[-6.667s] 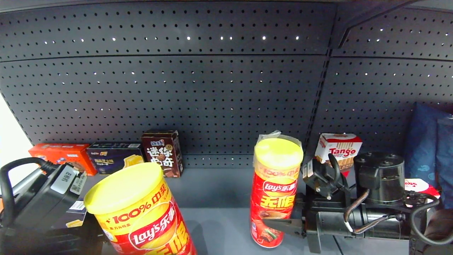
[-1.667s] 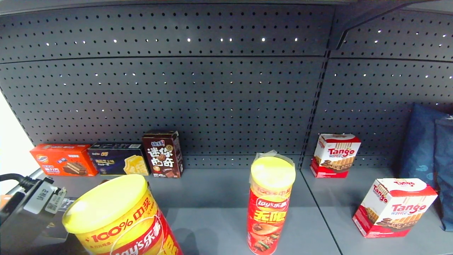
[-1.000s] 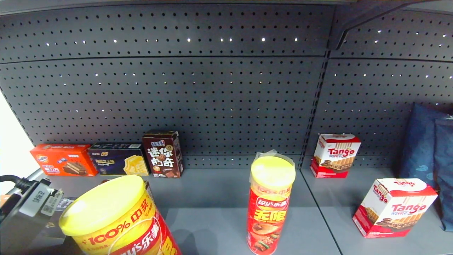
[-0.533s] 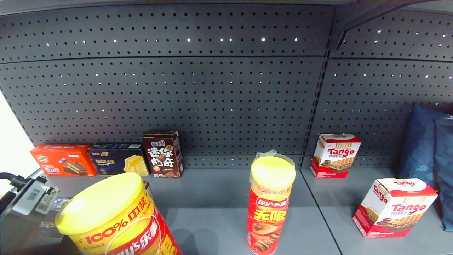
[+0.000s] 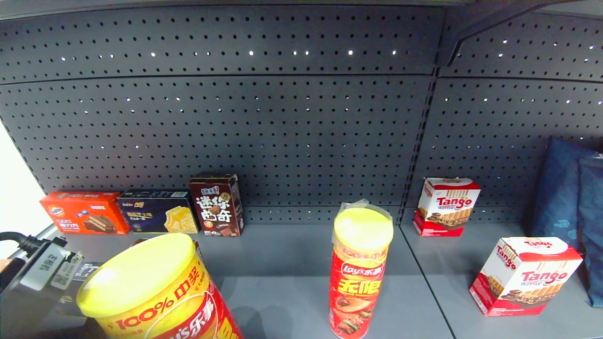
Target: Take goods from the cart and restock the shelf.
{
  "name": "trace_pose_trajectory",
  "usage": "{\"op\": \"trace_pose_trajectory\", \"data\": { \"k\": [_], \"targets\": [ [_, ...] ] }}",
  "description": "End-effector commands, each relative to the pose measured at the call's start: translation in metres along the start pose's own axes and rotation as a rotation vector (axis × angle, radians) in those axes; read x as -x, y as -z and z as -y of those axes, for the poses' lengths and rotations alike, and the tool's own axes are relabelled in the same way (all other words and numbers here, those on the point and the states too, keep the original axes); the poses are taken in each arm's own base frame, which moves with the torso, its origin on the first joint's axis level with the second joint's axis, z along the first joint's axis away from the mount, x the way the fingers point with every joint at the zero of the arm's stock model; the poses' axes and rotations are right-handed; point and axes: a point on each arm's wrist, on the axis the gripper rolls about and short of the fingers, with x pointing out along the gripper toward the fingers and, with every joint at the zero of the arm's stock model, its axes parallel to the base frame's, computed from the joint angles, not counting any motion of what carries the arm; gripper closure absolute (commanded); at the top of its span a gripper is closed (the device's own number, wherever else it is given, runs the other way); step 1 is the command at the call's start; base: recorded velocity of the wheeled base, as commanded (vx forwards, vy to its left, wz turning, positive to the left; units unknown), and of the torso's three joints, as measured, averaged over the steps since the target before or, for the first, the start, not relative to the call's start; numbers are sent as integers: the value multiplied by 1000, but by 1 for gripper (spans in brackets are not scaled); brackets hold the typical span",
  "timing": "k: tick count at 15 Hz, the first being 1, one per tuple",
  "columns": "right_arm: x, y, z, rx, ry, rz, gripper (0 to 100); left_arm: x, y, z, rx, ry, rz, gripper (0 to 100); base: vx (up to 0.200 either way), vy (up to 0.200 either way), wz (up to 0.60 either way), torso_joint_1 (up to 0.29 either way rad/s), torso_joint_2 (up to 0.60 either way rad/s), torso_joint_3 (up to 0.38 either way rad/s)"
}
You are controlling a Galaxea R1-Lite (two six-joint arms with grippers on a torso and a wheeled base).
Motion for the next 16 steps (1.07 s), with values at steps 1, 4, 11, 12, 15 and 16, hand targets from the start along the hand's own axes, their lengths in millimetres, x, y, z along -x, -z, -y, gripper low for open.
{"op": "trace_pose_trajectory", "data": {
  "k": [1,4,11,12,15,16],
  "targets": [
    [0,1,-1,-48,37,-3,0,0,3,1,5,8,-10,100,0,0,0,0,0,0],
    [1,1,-2,-57,59,-4,0,0,2,2,2,11,-8,100,0,0,0,0,0,0],
    [-6,-2,-9,-284,438,-67,0,-1,3,2,2,20,-12,100,0,0,0,0,0,0],
    [-7,-2,-11,-282,534,-74,0,-1,2,3,-1,21,-11,100,0,0,0,0,0,0],
    [-7,-2,-18,-259,728,-45,0,-1,3,2,2,21,-14,100,0,0,0,0,0,0],
    [-7,-2,-17,-195,732,-62,0,-1,5,3,2,21,-16,100,0,0,0,0,0,0]
  ]
}}
